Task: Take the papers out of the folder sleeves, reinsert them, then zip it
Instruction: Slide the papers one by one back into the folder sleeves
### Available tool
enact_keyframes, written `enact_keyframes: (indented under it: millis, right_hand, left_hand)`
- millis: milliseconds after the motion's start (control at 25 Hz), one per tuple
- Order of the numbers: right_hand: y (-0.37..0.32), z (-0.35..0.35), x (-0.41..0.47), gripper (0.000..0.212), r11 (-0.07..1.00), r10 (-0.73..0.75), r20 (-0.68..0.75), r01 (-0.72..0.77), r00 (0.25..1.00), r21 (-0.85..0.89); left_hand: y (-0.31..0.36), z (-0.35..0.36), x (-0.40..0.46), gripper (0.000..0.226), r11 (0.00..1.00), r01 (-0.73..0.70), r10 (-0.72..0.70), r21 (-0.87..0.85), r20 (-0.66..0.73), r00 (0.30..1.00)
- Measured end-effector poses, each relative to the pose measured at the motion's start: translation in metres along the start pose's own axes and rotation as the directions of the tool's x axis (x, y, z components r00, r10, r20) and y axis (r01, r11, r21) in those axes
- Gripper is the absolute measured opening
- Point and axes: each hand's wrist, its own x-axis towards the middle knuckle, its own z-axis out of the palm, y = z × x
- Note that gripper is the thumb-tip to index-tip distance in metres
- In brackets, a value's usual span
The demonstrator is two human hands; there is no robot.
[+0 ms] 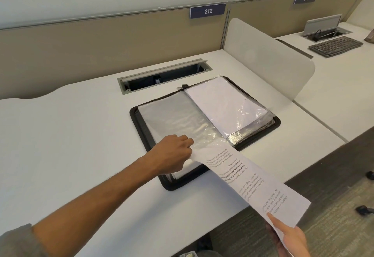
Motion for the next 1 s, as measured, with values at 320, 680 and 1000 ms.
enact_keyframes:
  millis: [320, 680, 1000]
  right_hand:
    - [-0.001, 0.017, -0.005, 0.030, 0.992, -0.044, -0.003, 0.043, 0.999, -0.115]
    - [0.003, 0.049, -0.012, 0.042, 0.989, -0.136, 0.086, 0.140, 0.987, -0.040]
    - [0.013, 0.111, -0.008, 0.042, 0.987, -0.158, 0.255, 0.160, 0.954, 0.011]
  left_hand:
    - [0.001, 0.007, -0.003, 0.014, 0.999, -0.040, 0.036, -0.020, -0.144, 0.989]
    - [0.004, 0.016, -0.011, 0.012, 0.999, 0.025, -0.030, -0.023, -0.247, 0.969]
    - [0.012, 0.018, -0.012, 0.012, 1.000, 0.025, -0.025, -0.002, -0.250, 0.968]
